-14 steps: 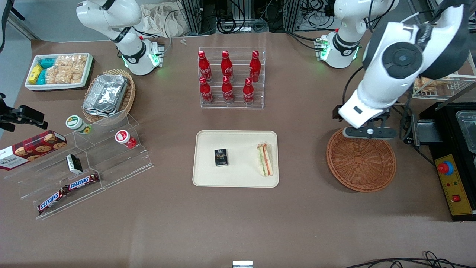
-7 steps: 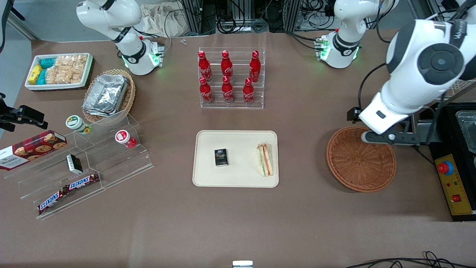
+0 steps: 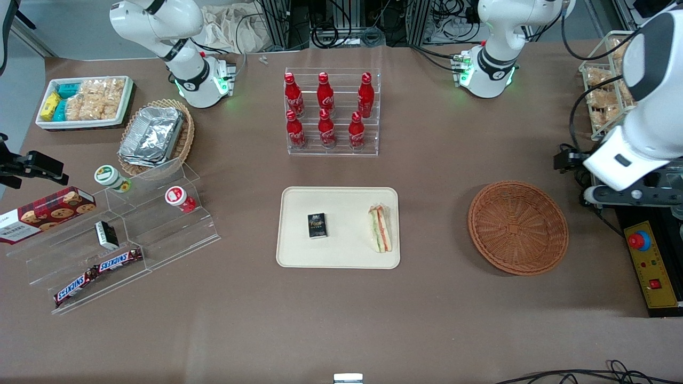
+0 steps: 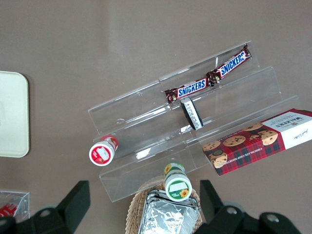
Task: Place sandwich from basket to tray
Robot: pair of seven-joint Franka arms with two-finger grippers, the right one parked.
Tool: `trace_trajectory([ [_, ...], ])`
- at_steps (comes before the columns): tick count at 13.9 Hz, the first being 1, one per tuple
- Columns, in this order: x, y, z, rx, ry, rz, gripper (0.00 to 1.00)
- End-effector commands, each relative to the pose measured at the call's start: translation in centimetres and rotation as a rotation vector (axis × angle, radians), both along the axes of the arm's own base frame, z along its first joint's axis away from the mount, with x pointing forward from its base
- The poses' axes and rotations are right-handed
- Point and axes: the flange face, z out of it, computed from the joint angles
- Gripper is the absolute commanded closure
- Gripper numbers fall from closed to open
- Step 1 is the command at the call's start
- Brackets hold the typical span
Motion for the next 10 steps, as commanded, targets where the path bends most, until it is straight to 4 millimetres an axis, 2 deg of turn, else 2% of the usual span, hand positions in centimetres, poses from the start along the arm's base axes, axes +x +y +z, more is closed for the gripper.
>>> trace_trajectory([
  [1, 0.0, -1.2, -0.2, 0.005, 0.025, -0.016, 0.00],
  [4, -1.1, -1.2, 0.6, 0.005, -0.030, -0.003, 0.00],
  [6, -1.3, 0.1, 0.4, -0.001, -0.043, 0.024, 0.00],
  [10, -1.6, 1.0, 0.3, -0.014, -0.042, 0.040, 0.00],
])
